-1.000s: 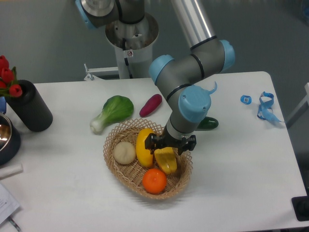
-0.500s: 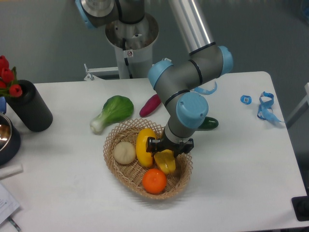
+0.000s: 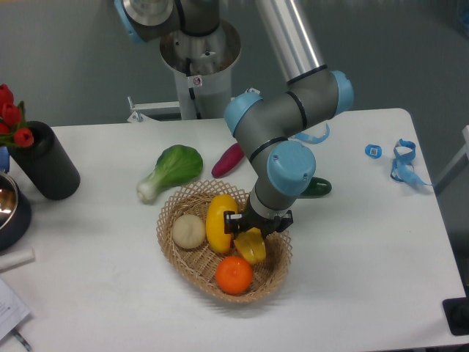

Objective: Pick up the yellow pepper from the basket

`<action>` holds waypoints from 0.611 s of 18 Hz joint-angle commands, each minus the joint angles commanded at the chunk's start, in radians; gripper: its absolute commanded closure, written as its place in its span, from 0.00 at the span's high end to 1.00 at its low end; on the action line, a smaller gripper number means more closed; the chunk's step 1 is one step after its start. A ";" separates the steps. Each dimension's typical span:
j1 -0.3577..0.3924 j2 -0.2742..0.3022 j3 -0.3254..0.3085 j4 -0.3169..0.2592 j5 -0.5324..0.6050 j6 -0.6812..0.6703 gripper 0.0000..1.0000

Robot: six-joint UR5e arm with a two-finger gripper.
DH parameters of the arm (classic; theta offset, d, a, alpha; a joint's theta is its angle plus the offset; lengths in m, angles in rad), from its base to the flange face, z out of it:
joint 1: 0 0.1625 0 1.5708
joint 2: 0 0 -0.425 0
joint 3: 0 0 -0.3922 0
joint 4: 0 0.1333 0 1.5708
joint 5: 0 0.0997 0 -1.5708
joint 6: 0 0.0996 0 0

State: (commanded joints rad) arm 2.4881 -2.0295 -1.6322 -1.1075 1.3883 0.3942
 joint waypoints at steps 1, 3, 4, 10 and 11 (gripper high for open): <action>0.000 0.006 0.005 -0.005 -0.003 0.002 0.08; 0.000 0.024 0.011 -0.011 -0.008 0.005 0.08; 0.003 0.037 0.012 -0.011 -0.008 0.006 0.08; 0.057 0.075 0.080 -0.009 -0.005 0.086 0.11; 0.063 0.074 0.095 -0.008 -0.005 0.109 0.11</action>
State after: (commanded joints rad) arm 2.5509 -1.9558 -1.5372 -1.1152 1.3837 0.5029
